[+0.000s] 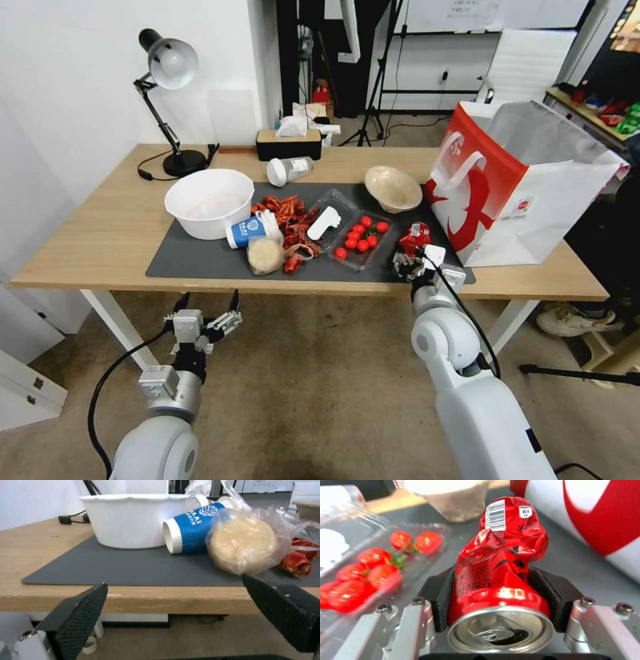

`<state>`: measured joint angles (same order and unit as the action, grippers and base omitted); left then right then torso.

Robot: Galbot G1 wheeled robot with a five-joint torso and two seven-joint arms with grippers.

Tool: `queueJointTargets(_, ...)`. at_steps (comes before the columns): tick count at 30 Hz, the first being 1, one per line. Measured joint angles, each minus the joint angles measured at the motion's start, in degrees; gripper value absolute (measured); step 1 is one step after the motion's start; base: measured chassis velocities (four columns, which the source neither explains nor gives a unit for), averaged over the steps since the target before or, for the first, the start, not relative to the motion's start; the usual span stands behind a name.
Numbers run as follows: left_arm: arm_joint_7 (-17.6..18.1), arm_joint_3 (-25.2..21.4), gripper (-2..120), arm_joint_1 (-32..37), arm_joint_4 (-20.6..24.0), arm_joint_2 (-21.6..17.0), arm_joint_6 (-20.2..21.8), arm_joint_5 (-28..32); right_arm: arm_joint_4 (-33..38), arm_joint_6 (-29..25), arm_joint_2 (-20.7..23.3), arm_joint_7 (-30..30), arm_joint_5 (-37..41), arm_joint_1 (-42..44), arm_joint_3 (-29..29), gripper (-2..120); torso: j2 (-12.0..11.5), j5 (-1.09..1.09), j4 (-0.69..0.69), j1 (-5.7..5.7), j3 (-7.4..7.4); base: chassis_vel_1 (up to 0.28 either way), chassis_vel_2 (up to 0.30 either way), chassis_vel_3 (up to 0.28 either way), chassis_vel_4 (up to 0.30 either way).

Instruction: Pick up the trash from the table and place it into the takeout bag.

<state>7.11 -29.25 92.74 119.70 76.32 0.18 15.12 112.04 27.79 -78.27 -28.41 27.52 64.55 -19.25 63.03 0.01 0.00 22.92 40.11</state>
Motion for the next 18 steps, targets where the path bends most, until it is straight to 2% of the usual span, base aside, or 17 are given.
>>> queueJointTargets(8,-0.01,-0.09,100,0.03,0.46,-0.05,-0.07,-0.21,7.95,-0.43,4.85,6.28,1.83,3.68,-1.35,53,0.00,-0.01,-0.01,-0.01,0.00,0.000,0.000,0.000,0.000)
queueJointTargets(14,-0.19,-0.08,100,0.17,1.46,0.00,0.24,-0.90,14.56,0.44,11.59,17.31,5.25,4.70,-4.79,53,0.00,0.01,-0.01,-0.01,0.00,0.000,0.000,0.000,0.000)
queueJointTargets(15,-0.19,-0.08,100,0.17,1.46,0.00,0.24,-0.90,14.56,0.44,11.59,17.31,5.25,4.70,-4.79,53,0.00,0.01,-0.01,-0.01,0.00,0.000,0.000,0.000,0.000)
queueJointTargets(18,-0.19,-0.03,100,0.17,1.78,0.08,0.45,-1.08,15.96,0.62,15.93,19.65,9.91,1.47,-7.22,53,-0.01,-0.01,-0.01,0.00,0.00,0.000,0.000,0.000,0.000)
